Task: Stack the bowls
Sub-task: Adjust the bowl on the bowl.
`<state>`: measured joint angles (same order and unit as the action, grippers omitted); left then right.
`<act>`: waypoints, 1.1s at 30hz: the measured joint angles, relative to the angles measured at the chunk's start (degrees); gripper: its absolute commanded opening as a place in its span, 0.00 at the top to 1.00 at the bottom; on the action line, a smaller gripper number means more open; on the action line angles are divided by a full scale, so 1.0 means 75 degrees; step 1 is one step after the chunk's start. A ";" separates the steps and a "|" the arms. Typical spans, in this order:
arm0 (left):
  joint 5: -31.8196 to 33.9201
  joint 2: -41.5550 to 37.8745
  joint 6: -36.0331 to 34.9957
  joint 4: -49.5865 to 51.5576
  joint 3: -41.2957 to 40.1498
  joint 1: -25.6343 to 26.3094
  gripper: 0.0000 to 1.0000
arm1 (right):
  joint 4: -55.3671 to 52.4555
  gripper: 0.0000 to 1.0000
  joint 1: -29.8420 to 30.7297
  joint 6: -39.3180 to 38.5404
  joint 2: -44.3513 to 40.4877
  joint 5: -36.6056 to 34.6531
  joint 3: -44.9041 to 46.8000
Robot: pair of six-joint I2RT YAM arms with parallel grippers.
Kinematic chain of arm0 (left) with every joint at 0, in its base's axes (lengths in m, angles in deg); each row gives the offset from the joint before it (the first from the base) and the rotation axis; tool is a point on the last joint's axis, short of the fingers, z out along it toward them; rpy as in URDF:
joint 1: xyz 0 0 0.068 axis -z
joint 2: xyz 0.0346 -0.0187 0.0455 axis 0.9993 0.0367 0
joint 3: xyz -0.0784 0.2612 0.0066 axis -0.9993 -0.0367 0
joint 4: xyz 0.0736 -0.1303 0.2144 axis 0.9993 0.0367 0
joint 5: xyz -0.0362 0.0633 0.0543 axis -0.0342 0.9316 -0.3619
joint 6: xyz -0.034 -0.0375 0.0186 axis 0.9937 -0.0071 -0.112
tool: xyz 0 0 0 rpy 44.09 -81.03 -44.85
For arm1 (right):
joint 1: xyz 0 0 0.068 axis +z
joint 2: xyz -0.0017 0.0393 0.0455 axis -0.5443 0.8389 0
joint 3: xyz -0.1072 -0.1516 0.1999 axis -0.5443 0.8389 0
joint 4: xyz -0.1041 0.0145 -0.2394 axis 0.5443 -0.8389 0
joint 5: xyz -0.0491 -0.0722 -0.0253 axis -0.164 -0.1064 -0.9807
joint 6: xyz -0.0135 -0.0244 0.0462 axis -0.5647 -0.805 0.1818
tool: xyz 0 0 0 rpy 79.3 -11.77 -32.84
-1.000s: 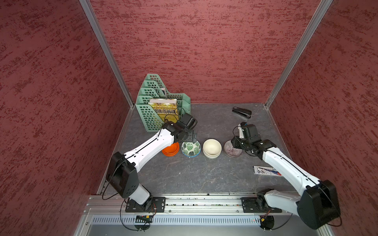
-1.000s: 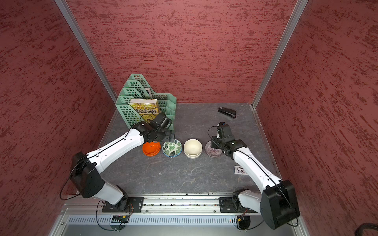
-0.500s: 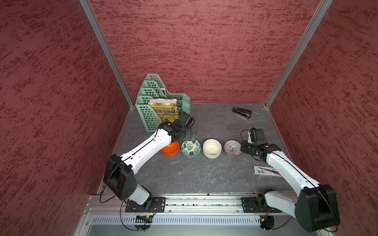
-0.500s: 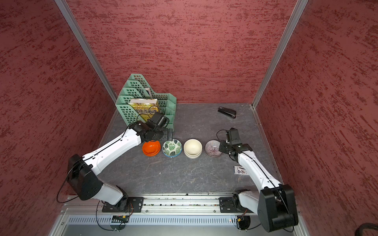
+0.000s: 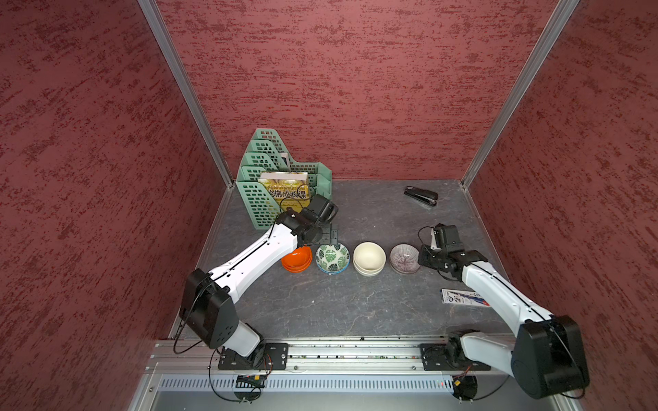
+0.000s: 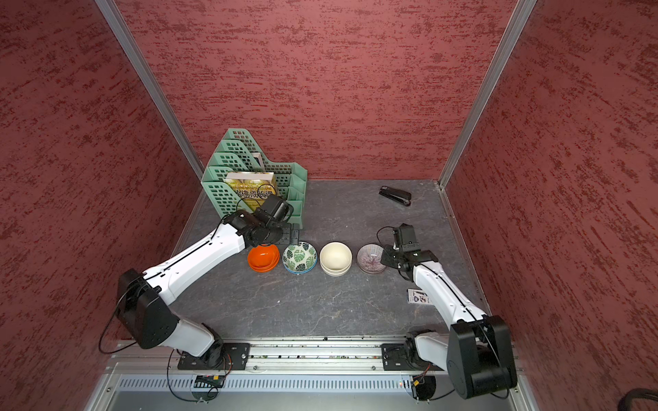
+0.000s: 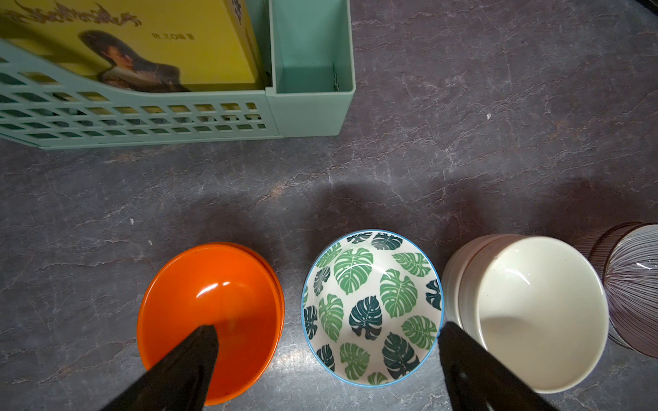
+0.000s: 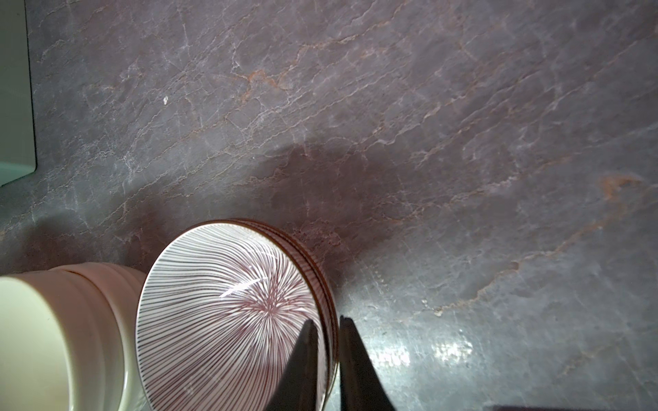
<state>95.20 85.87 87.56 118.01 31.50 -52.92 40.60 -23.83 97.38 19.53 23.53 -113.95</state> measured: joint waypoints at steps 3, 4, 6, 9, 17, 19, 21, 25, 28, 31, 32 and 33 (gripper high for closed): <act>-0.0003 0.0000 0.0000 0.0035 0.0000 0.0000 0.00 | 0.0017 0.86 -0.0015 0.0000 0.0055 0.0023 0.0000; -0.0003 0.0000 0.0000 0.0035 0.0000 0.0000 0.00 | 0.0020 0.86 -0.0029 0.0000 0.0082 0.0035 -0.0003; 0.0000 0.0000 0.0000 0.0035 0.0000 0.0000 0.00 | 0.0038 0.86 -0.0058 0.0000 0.0125 0.0061 0.0000; 0.0000 0.0000 0.0000 0.0047 0.0000 -0.0006 0.00 | 0.0067 0.86 -0.0099 0.0000 0.0175 0.0090 0.0000; 0.0006 0.0000 0.0000 0.0061 0.0000 -0.0044 0.00 | 0.0119 0.83 -0.0128 -0.0003 0.0189 0.0166 0.0000; 0.0023 0.0000 0.0000 0.0082 0.0000 -0.0044 0.00 | 0.0114 0.79 -0.0134 -0.0015 0.0093 0.0181 0.0006; 0.0035 -0.0015 0.0000 0.0099 0.0000 -0.0052 0.00 | 0.0093 0.75 -0.0137 -0.0029 -0.0105 0.0181 -0.0003; 0.0047 -0.0096 0.0000 0.0108 0.0000 -0.0154 0.00 | -0.0038 0.69 -0.0131 -0.0070 -0.0484 0.0274 -0.0213; -0.0015 -0.0268 0.0006 0.0076 -0.0079 -0.0469 0.00 | -0.0035 0.67 0.0006 -0.0085 -0.0597 0.0347 -0.0478; -0.0032 -0.0516 0.0041 0.0082 -0.0341 -0.0871 0.00 | -0.0052 0.67 0.0420 -0.0096 -0.0562 0.0344 -0.0816; -0.0029 -0.0586 0.0067 0.0090 -0.0434 -0.0962 0.00 | -0.0050 0.66 0.0597 -0.0111 -0.0539 0.0341 -0.0941; -0.0029 -0.0659 0.0067 0.0108 -0.0539 -0.1026 0.00 | -0.0055 0.66 0.0764 -0.0122 -0.0507 0.0332 -0.1058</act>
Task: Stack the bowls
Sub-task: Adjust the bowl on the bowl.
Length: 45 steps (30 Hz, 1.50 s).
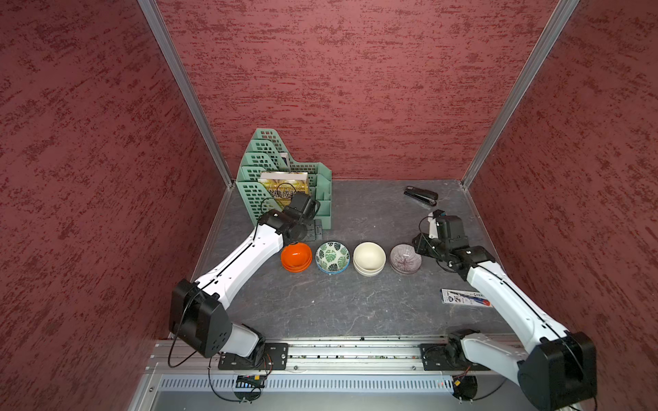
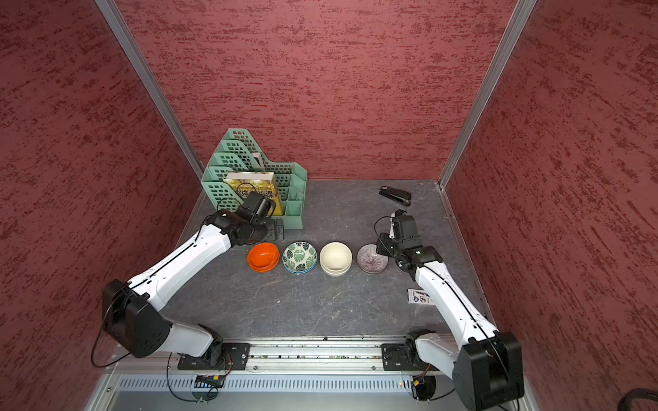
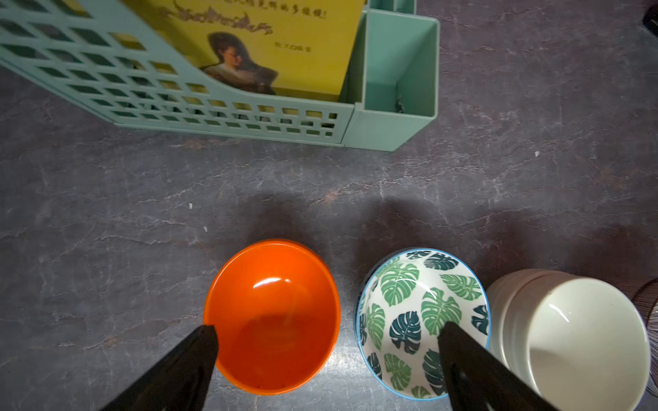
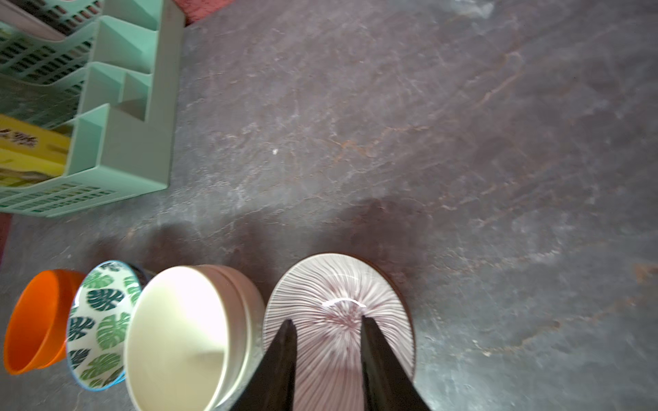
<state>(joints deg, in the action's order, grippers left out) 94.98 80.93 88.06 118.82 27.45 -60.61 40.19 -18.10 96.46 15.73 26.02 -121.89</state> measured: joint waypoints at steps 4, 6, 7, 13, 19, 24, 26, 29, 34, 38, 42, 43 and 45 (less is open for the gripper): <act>0.0023 -0.0274 0.0047 0.0096 -0.0428 -0.0119 0.00 | 0.0012 0.65 0.0705 -0.0070 0.0283 -0.0105 -0.0510; 0.0023 -0.0446 0.0070 0.0134 -0.0682 -0.0204 0.00 | 0.0038 0.65 0.1040 -0.0102 0.0493 -0.0146 -0.0737; 0.0023 -0.0539 0.0093 0.0154 -0.0816 -0.0251 0.00 | 0.0052 0.65 0.1212 -0.0119 0.0624 -0.0163 -0.0848; -0.0006 -0.0822 0.0458 0.0271 -0.1478 -0.0376 0.02 | 0.0149 0.65 0.2116 -0.0221 0.1542 -0.0312 -0.1440; -0.0125 -0.1139 0.1037 0.0530 -0.2037 -0.0140 0.04 | 0.0256 0.65 0.2425 -0.0254 0.2203 -0.0335 -0.1772; -0.0157 -0.1472 0.1638 0.0705 -0.2288 0.0020 0.11 | 0.0344 0.65 0.2498 -0.0280 0.2457 -0.0341 -0.1990; -0.0187 -0.1550 0.1833 0.0755 -0.2489 0.0020 0.16 | 0.0420 0.65 0.2524 -0.0283 0.2547 -0.0341 -0.2075; -0.0204 -0.1606 0.2090 0.0880 -0.2713 0.0017 0.22 | 0.0530 0.65 0.2556 -0.0291 0.2739 -0.0341 -0.2151; -0.0236 -0.1647 0.2273 0.0880 -0.2804 -0.0143 0.28 | 0.0533 0.65 0.2559 -0.0341 0.2833 -0.0338 -0.2151; -0.0289 -0.1644 0.2285 0.0828 -0.2804 -0.0254 0.28 | 0.0551 0.65 0.2559 -0.0370 0.2833 -0.0338 -0.2151; -0.0361 -0.1562 0.2279 0.0769 -0.2804 -0.0259 0.28 | 0.0571 0.65 0.2559 -0.0373 0.2833 -0.0338 -0.2151; -0.0379 -0.1527 0.2276 0.0752 -0.2804 -0.0259 0.28 | 0.0574 0.65 0.2559 -0.0376 0.2833 -0.0338 -0.2151; -0.0402 -0.1460 0.2264 0.0694 -0.2804 -0.0259 0.28 | 0.0574 0.65 0.2559 -0.0376 0.2833 -0.0338 -0.2151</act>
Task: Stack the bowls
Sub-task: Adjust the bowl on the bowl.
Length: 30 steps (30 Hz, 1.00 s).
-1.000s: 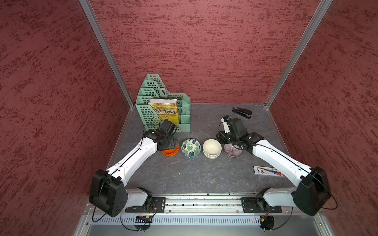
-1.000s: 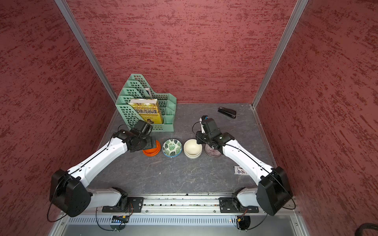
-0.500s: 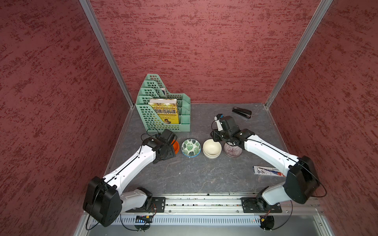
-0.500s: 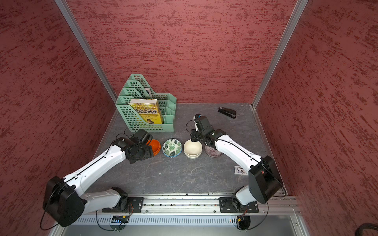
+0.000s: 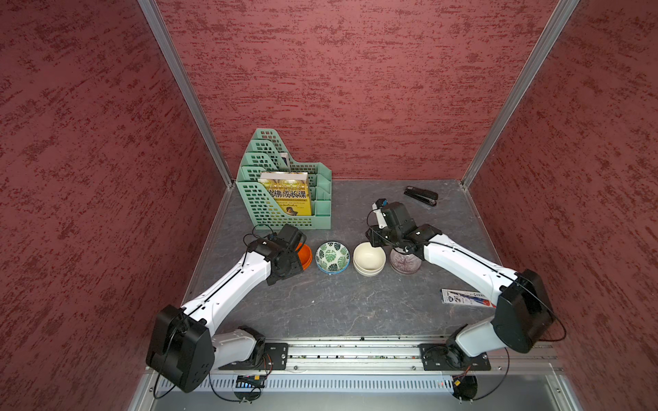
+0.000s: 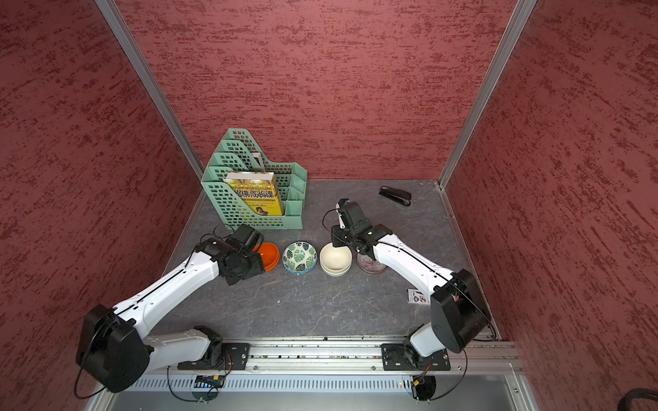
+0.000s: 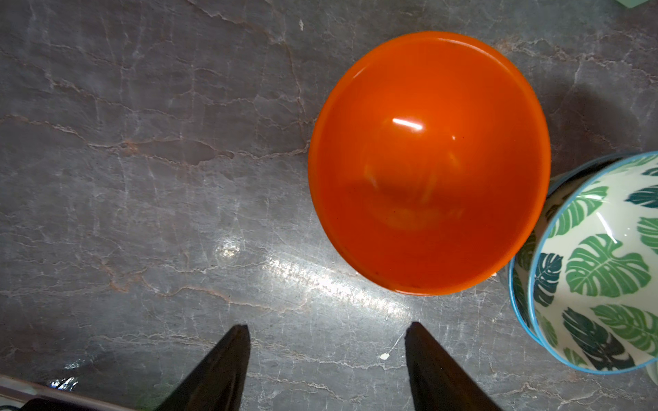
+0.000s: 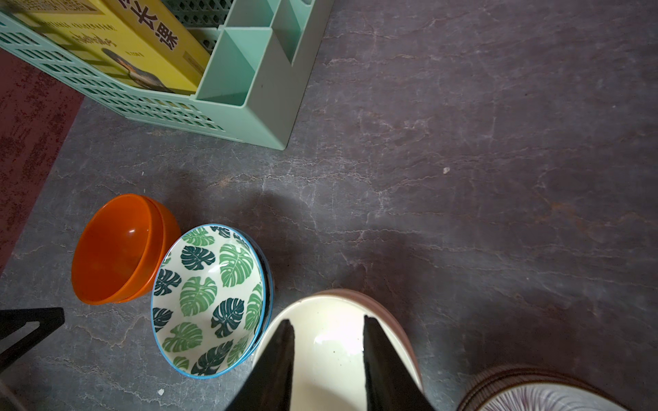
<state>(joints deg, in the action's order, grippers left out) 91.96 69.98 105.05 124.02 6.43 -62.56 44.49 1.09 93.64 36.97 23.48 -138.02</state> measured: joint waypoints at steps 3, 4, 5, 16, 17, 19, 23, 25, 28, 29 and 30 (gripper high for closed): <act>-0.0006 0.0041 -0.0009 -0.0076 0.0000 0.0000 0.28 | 0.0000 0.65 0.0000 0.0000 0.0000 0.0000 0.0000; -0.0006 0.0055 -0.0009 -0.0093 0.0000 0.0000 0.29 | 0.0000 0.65 0.0000 0.0000 0.0000 0.0000 0.0000; -0.0006 0.0076 -0.0009 -0.0105 0.0000 0.0000 0.28 | 0.0000 0.65 0.0000 0.0000 0.0000 0.0000 0.0000; -0.0105 0.0309 -0.0128 -0.0236 0.0000 -0.0006 0.29 | 0.0000 0.65 0.0000 -0.0023 0.0000 -0.0003 0.0000; -0.0125 0.0312 -0.0131 -0.0236 0.0000 -0.0006 0.28 | 0.0000 0.65 0.0000 -0.0023 0.0000 -0.0003 0.0000; -0.0149 0.0312 -0.0143 -0.0242 -0.0012 -0.0009 0.28 | 0.0000 0.65 0.0000 -0.0026 0.0000 -0.0003 0.0000; -0.0172 0.0321 -0.0149 -0.0306 -0.0125 -0.0035 0.29 | 0.0000 0.65 0.0000 -0.0026 0.0000 -0.0003 0.0000; -0.0175 0.0344 -0.0152 -0.0323 -0.0163 -0.0055 0.28 | 0.0000 0.65 0.0000 -0.0023 0.0000 -0.0003 0.0000; -0.0189 0.0356 -0.0152 -0.0356 -0.0201 -0.0076 0.28 | 0.0000 0.65 0.0000 -0.0026 0.0000 -0.0003 0.0000; -0.0192 0.0356 -0.0152 -0.0367 -0.0204 -0.0082 0.28 | 0.0000 0.65 0.0000 -0.0026 0.0000 -0.0003 0.0000; -0.0192 0.0356 -0.0152 -0.0382 -0.0204 -0.0085 0.28 | 0.0000 0.65 0.0000 -0.0023 0.0000 -0.0006 0.0000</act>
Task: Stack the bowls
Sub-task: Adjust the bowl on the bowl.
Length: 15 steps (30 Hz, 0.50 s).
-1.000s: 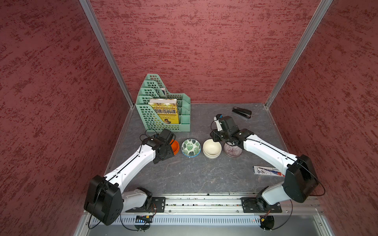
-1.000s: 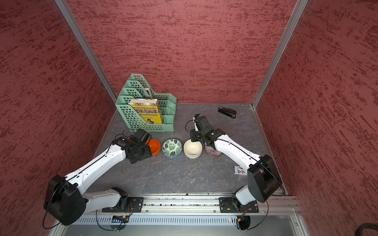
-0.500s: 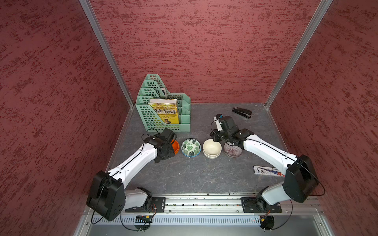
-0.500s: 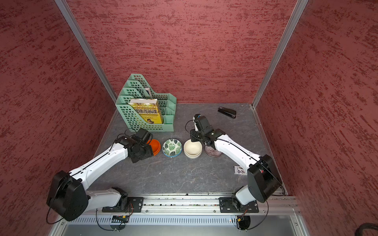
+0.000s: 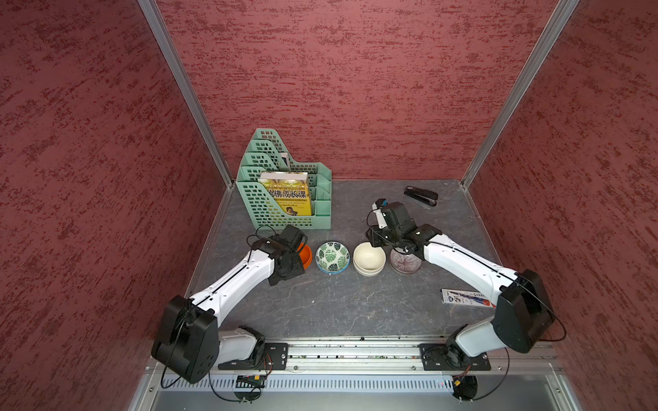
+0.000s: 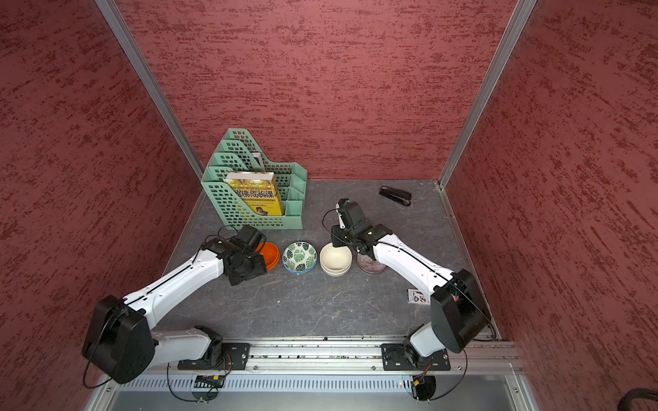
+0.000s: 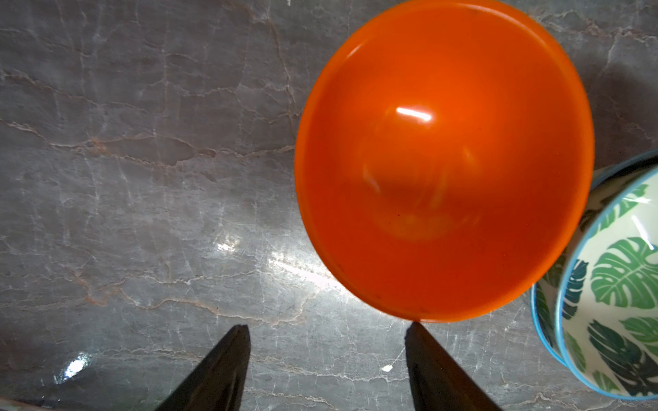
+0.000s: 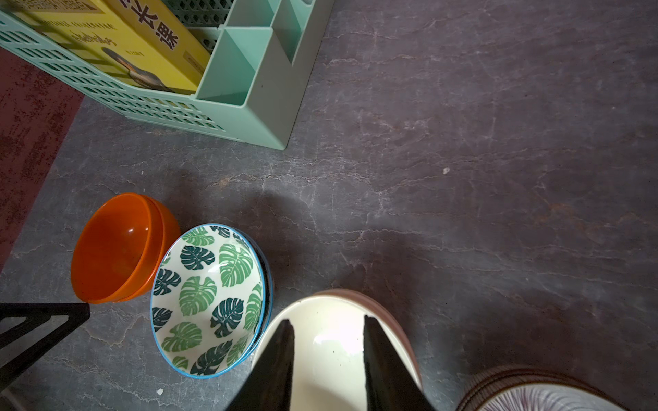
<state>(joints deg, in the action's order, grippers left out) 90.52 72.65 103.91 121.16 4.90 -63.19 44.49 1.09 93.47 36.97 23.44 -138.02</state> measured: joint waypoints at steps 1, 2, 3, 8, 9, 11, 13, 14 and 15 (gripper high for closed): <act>-0.0003 0.0000 0.0000 -0.0006 0.0000 -0.0003 0.28 | 0.0000 0.65 0.0000 0.0000 0.0000 0.0000 0.0000; -0.0003 0.0000 0.0000 -0.0006 0.0000 -0.0003 0.29 | 0.0000 0.65 0.0000 0.0000 0.0000 0.0000 0.0000; 0.0000 0.0000 -0.0003 -0.0003 0.0000 -0.0003 0.28 | 0.0000 0.65 0.0000 0.0000 0.0000 0.0000 0.0000; 0.0009 -0.0009 -0.0029 0.0009 0.0017 -0.0017 0.29 | 0.0015 0.65 0.0000 0.0000 0.0000 0.0000 0.0000; 0.0009 -0.0023 -0.0032 0.0009 0.0026 -0.0026 0.29 | 0.0020 0.65 0.0000 0.0000 0.0000 0.0000 0.0003; 0.0009 -0.0079 -0.0035 0.0015 0.0058 -0.0041 0.29 | 0.0047 0.65 0.0000 0.0000 0.0000 0.0000 0.0003; 0.0015 -0.0157 -0.0044 0.0044 0.0125 -0.0044 0.29 | 0.0076 0.65 0.0000 0.0000 0.0000 0.0000 0.0003; 0.0017 -0.0189 -0.0050 0.0061 0.0163 -0.0044 0.29 | 0.0093 0.65 0.0000 0.0000 0.0000 0.0000 0.0003; 0.0020 -0.0216 -0.0058 0.0073 0.0204 -0.0047 0.29 | 0.0108 0.65 0.0000 0.0000 0.0000 0.0000 0.0006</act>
<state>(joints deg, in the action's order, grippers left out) 90.67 71.03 103.47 121.70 6.43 -63.54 45.30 1.09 93.47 36.97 23.44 -137.97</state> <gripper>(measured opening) 0.710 0.354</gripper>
